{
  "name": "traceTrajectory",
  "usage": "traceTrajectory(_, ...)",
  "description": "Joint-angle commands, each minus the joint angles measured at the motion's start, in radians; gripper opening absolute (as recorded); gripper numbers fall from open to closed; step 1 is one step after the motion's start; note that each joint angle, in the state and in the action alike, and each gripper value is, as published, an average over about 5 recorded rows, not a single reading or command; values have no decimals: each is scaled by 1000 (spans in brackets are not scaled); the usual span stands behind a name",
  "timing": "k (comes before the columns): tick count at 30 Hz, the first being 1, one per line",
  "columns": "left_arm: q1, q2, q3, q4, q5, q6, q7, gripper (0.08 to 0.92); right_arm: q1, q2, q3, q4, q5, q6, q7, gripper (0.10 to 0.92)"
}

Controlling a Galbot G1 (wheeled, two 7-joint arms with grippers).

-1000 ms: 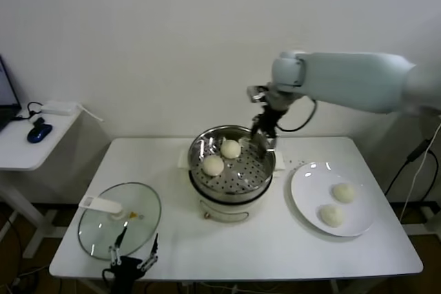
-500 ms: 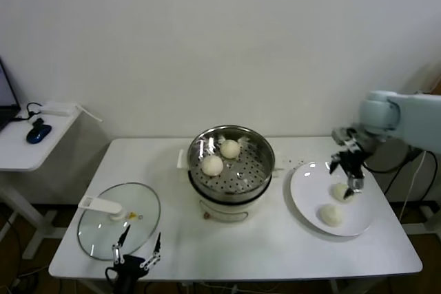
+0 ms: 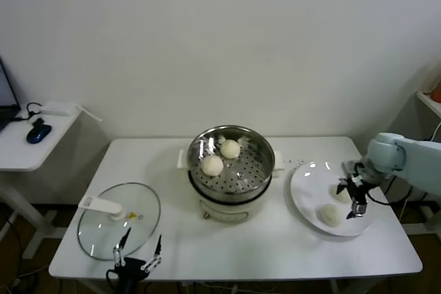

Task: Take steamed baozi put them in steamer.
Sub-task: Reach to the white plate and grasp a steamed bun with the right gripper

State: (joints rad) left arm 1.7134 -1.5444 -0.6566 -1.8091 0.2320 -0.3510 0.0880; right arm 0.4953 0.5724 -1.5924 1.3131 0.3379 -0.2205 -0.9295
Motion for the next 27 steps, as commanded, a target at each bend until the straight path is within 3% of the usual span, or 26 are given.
traceTrajectory(1, 3, -3, -2, 3, 4, 3, -1, 823, -203, 12, 170, -58, -39, -17, 45, 823)
traceTrajectory(20, 0, -3, -5, 9, 5, 3, -1, 823, -220, 31, 175, -79, -37, -21, 29, 814)
traceTrajectory(27, 0, -2, -8, 8, 3, 2, -2, 823, -144, 18, 127, -40, -18, -16, 25, 669)
